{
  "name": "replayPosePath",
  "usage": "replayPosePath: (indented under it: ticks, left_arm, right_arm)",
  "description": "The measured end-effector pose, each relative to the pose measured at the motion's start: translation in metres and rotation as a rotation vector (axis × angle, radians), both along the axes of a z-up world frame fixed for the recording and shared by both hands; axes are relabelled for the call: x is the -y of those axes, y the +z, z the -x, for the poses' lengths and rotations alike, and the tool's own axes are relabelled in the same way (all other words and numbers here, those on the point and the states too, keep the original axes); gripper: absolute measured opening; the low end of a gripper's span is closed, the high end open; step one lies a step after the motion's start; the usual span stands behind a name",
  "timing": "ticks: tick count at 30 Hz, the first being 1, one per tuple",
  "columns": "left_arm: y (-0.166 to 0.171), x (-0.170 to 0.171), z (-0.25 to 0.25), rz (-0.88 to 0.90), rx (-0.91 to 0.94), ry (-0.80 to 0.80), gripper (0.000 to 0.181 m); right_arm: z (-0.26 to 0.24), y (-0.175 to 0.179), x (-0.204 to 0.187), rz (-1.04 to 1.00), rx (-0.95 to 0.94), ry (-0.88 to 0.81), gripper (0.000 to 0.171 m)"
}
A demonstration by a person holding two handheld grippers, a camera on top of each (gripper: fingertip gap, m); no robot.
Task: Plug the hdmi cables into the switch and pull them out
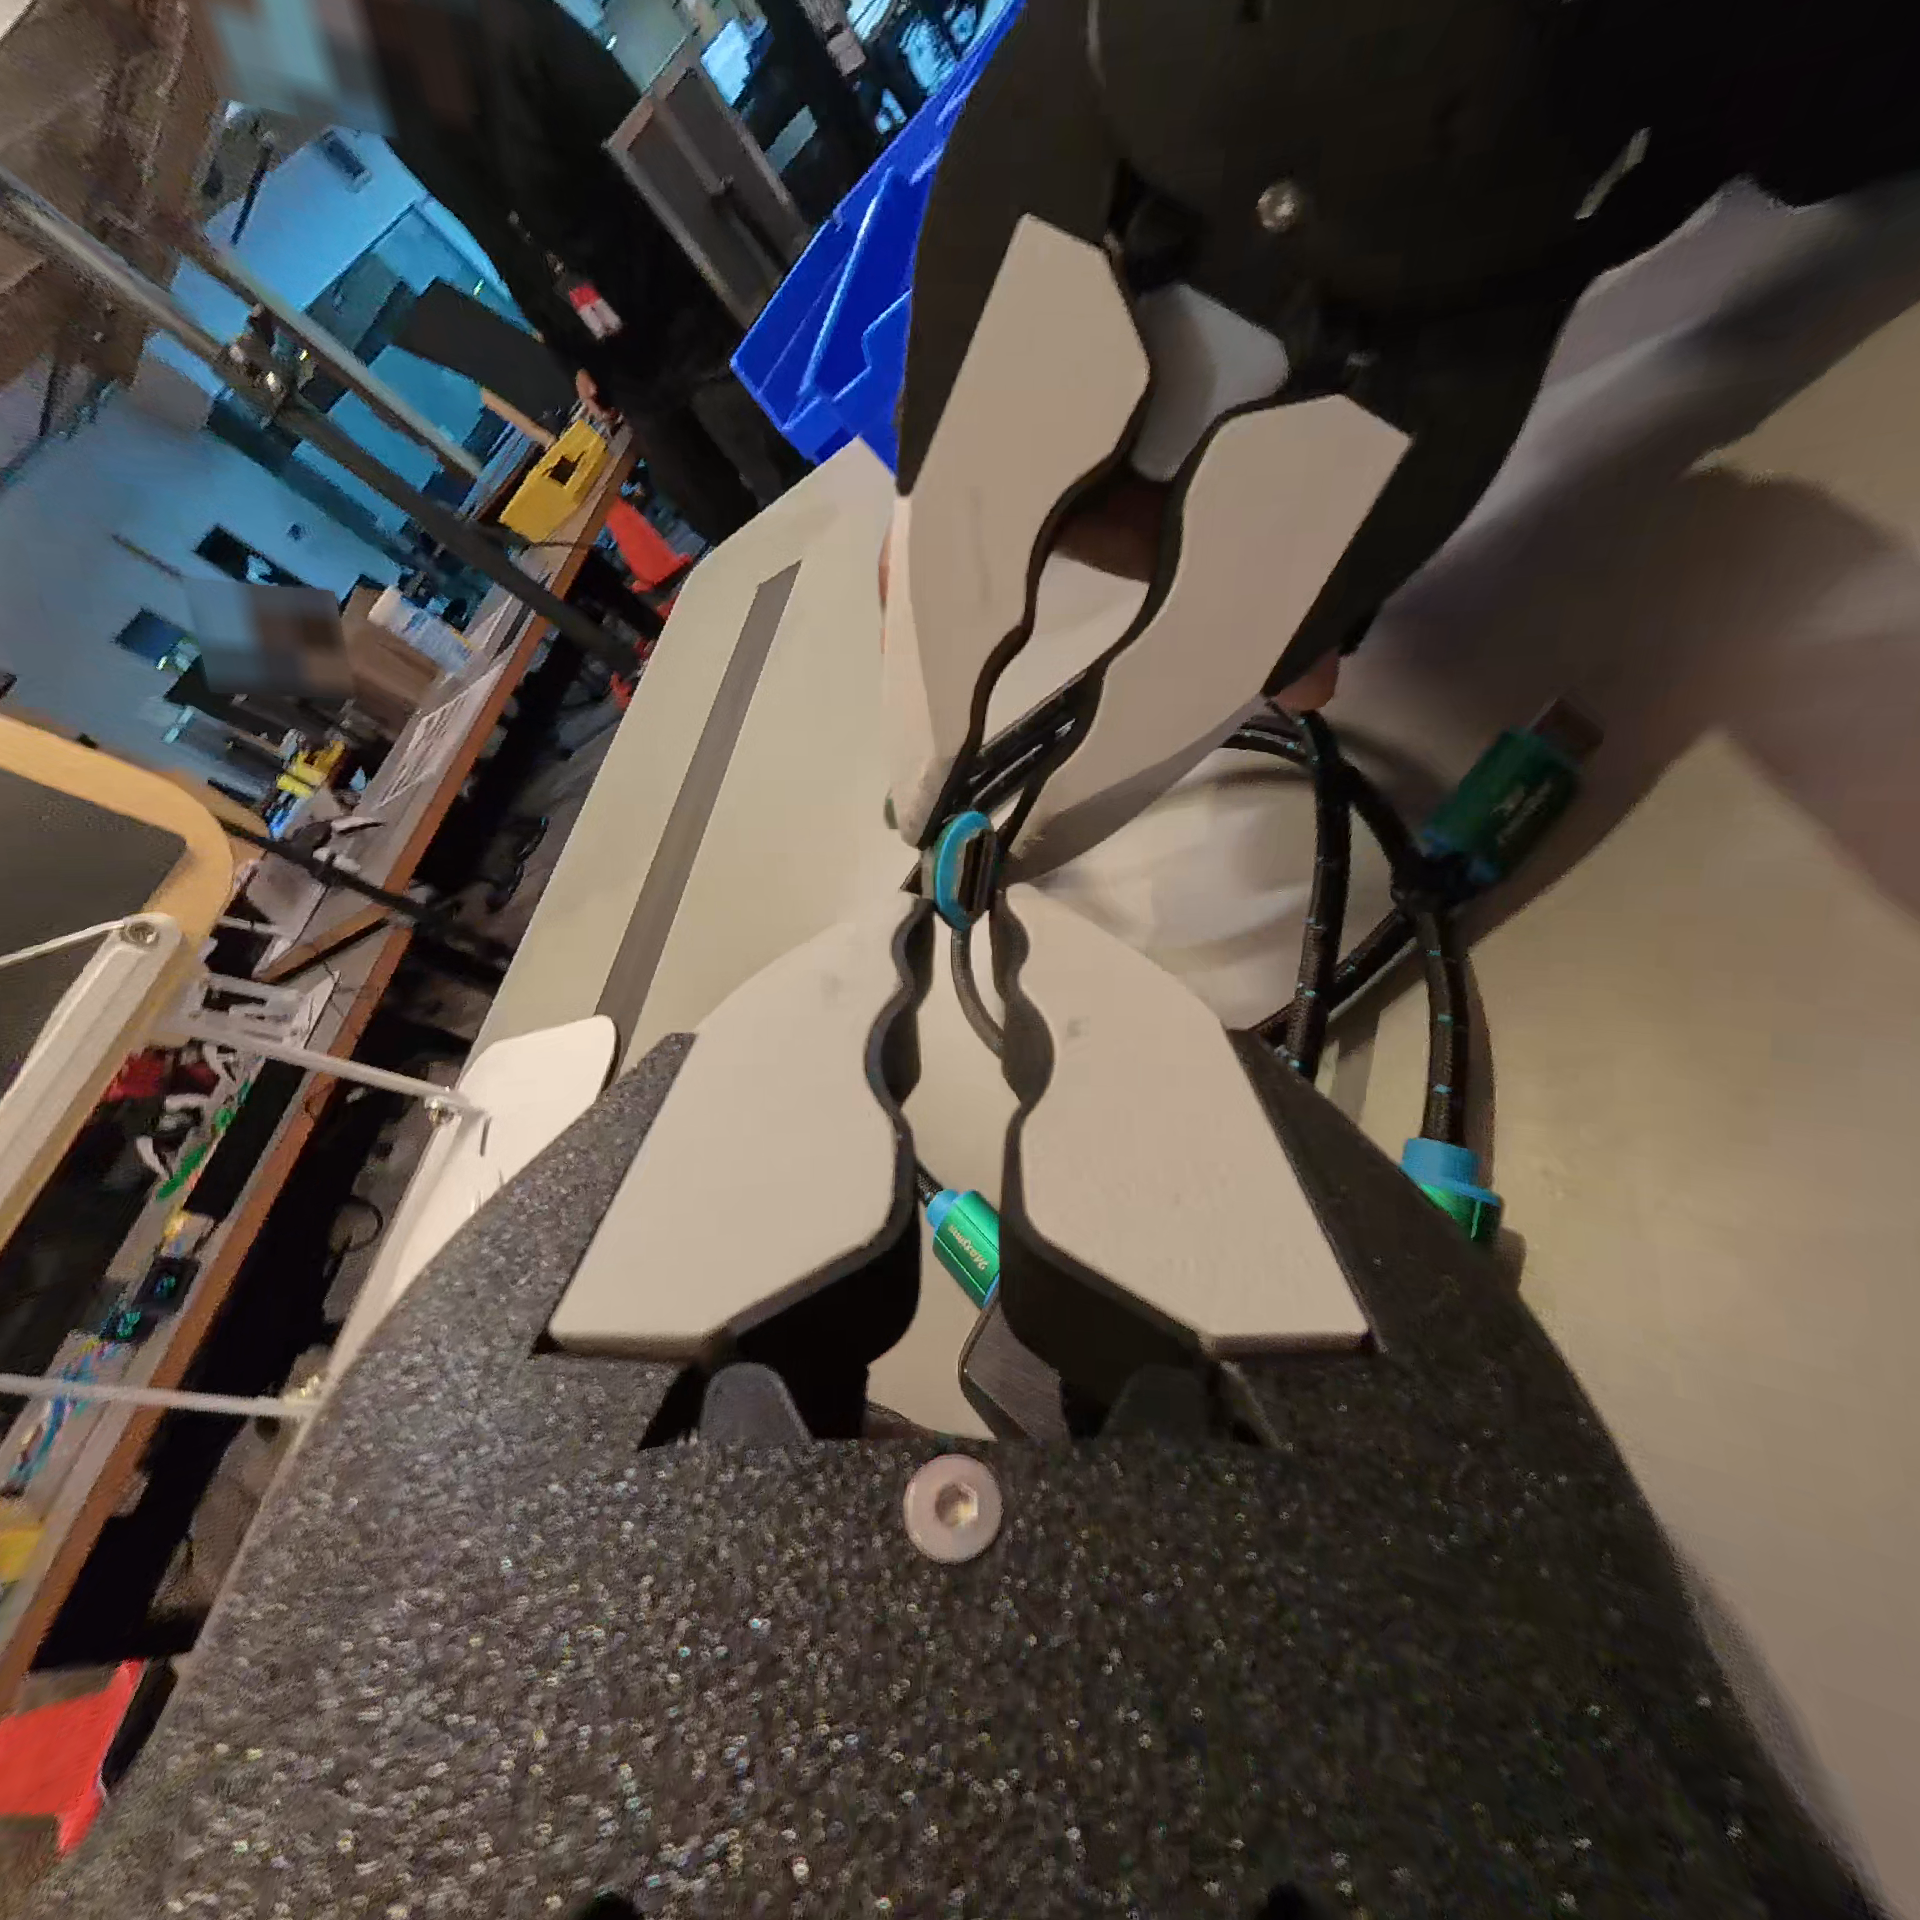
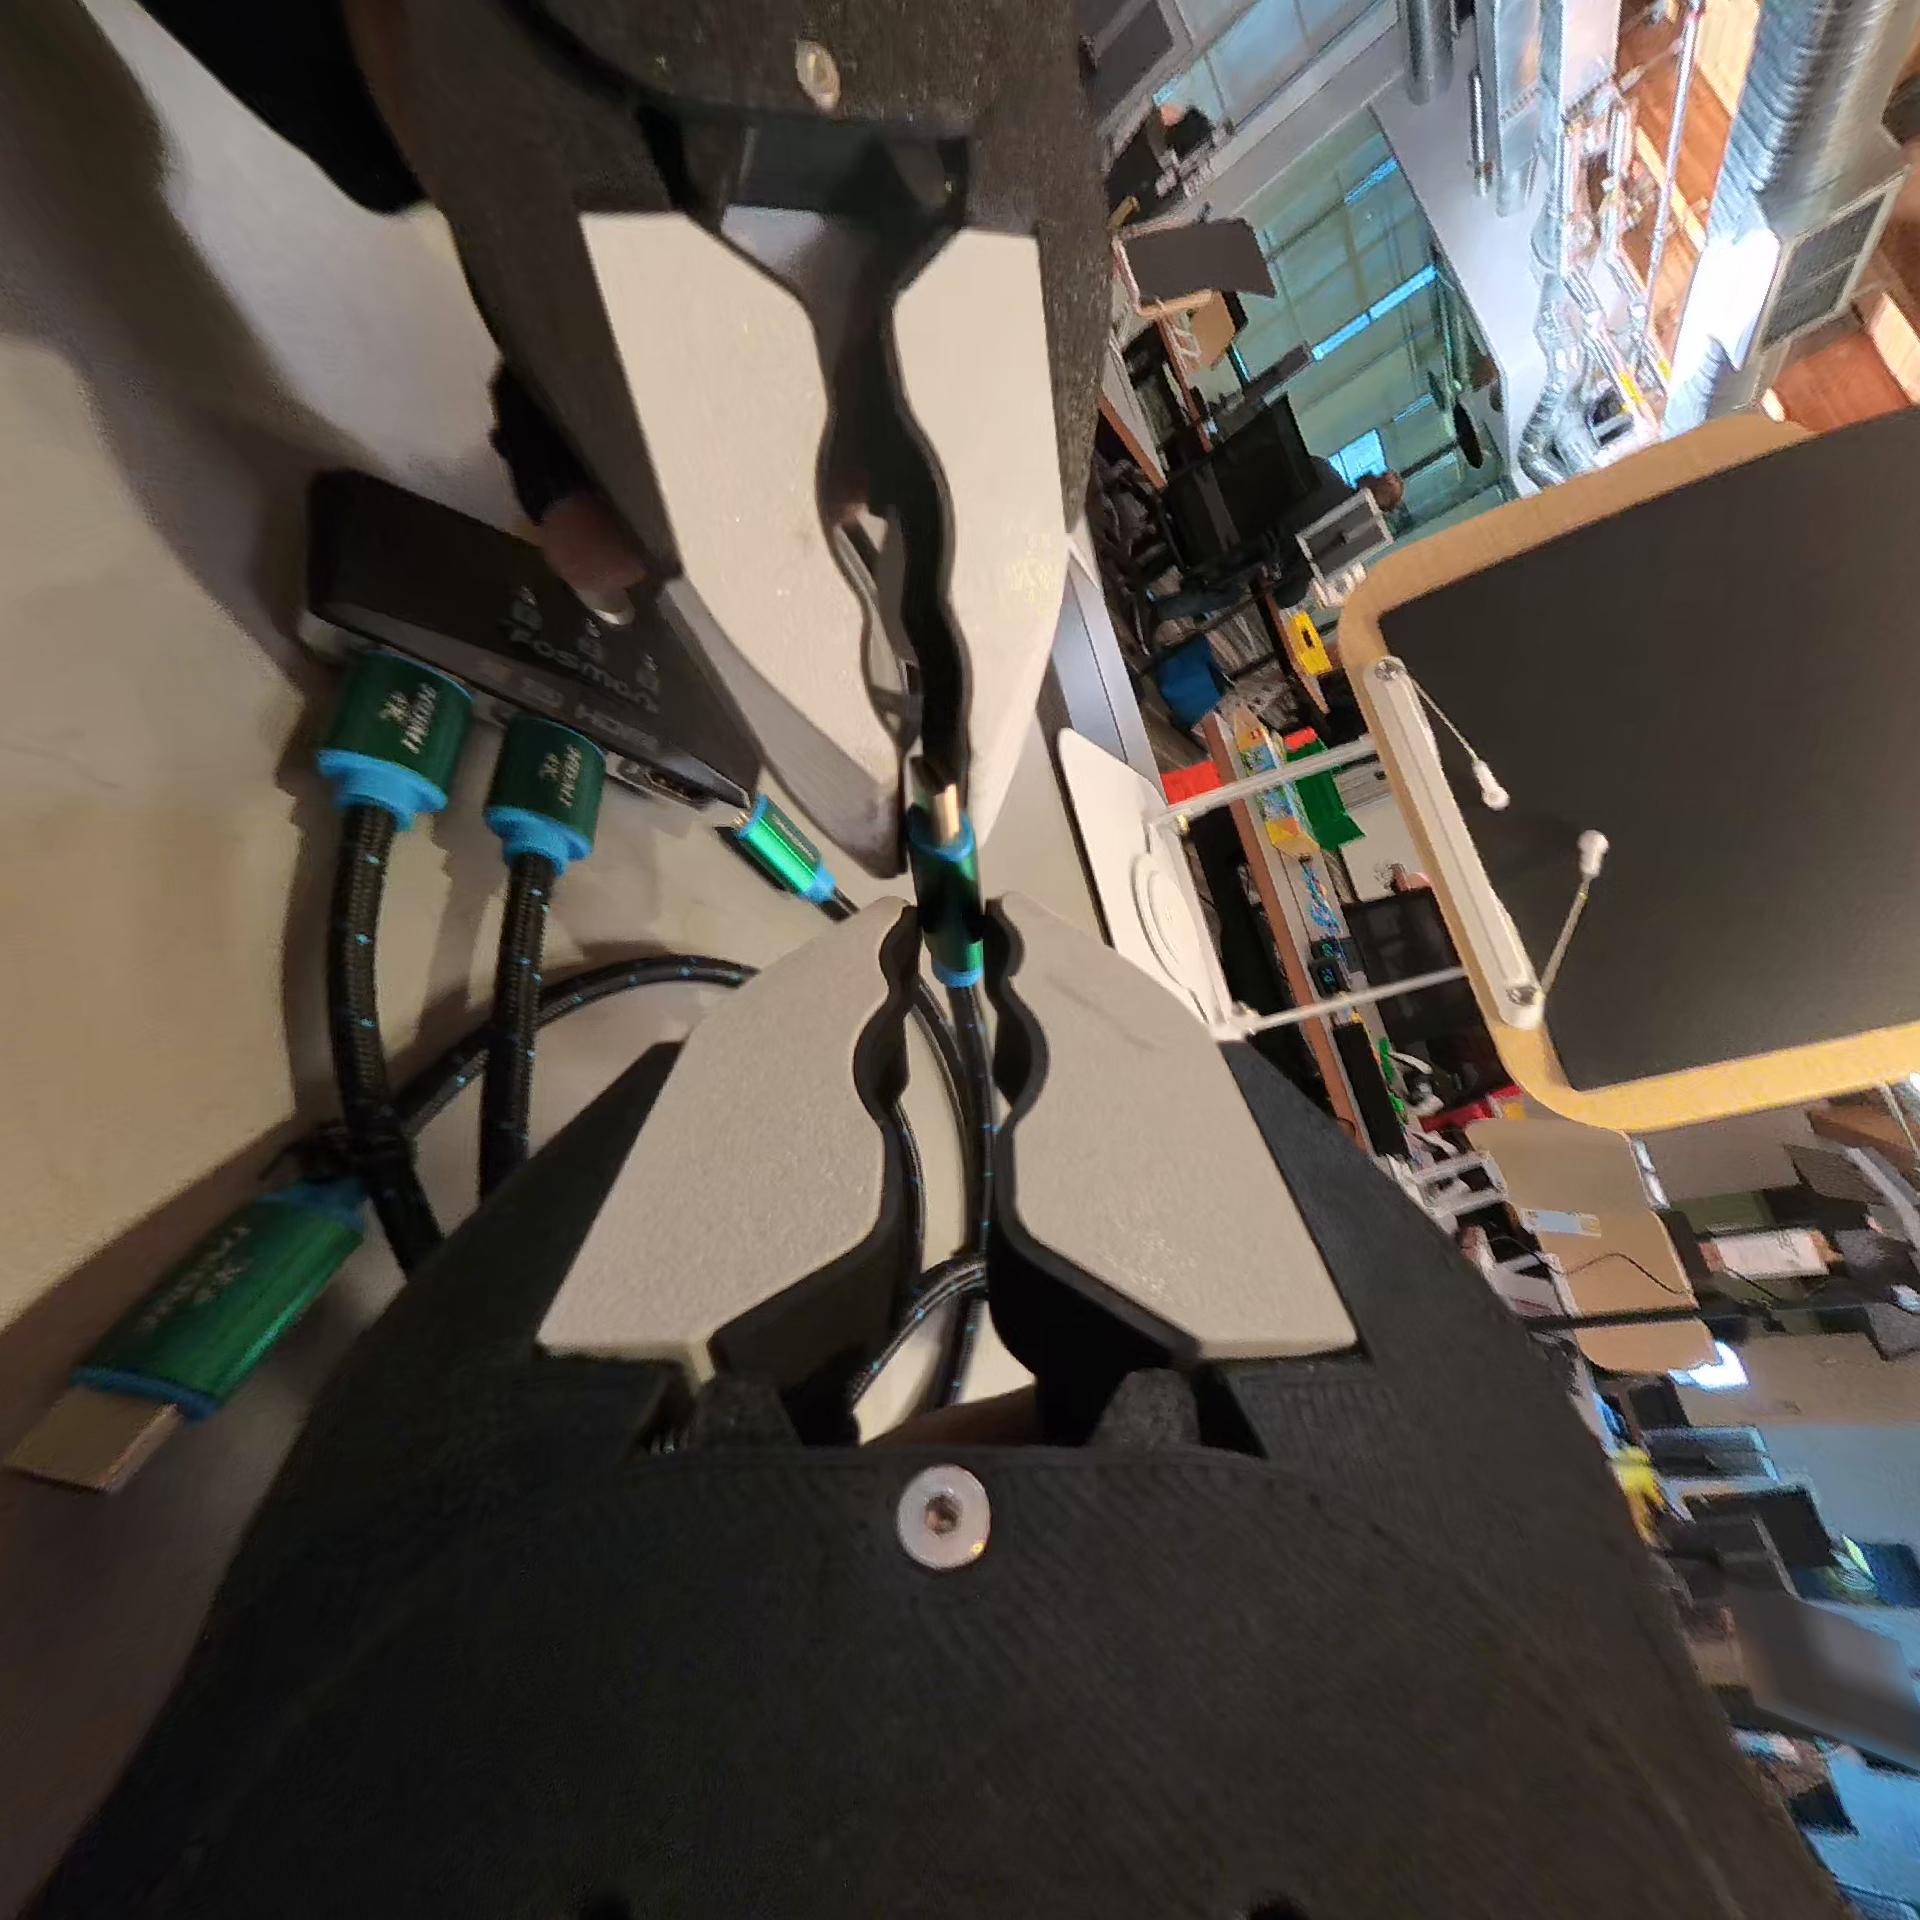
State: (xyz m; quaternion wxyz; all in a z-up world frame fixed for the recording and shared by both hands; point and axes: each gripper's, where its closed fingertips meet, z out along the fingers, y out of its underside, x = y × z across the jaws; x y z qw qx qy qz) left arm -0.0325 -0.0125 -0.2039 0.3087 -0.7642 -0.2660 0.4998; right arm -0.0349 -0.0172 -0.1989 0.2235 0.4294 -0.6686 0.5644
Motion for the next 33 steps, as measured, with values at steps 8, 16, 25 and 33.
replayPosePath:
  ticks: [8, 16, 25, 33]
  left_arm:
    - [0.003, 0.011, 0.010, -0.309, 0.091, 0.182, 0.008]
    - [0.010, 0.024, 0.013, -0.773, 0.116, 0.297, 0.008]
    - [0.022, 0.021, 0.011, -1.308, 0.107, 0.238, 0.007]
    - [0.024, 0.011, 0.010, -1.435, 0.143, 0.212, 0.006]
  right_arm:
    - [0.023, 0.008, 0.002, 0.070, -0.169, -0.230, 0.019]
    - [0.015, 0.012, -0.006, 0.111, -0.234, -0.375, 0.022]
    - [0.013, 0.010, 0.007, 0.137, -0.134, -0.430, 0.029]
    - [0.019, 0.007, 0.021, 0.123, -0.042, -0.469, 0.031]
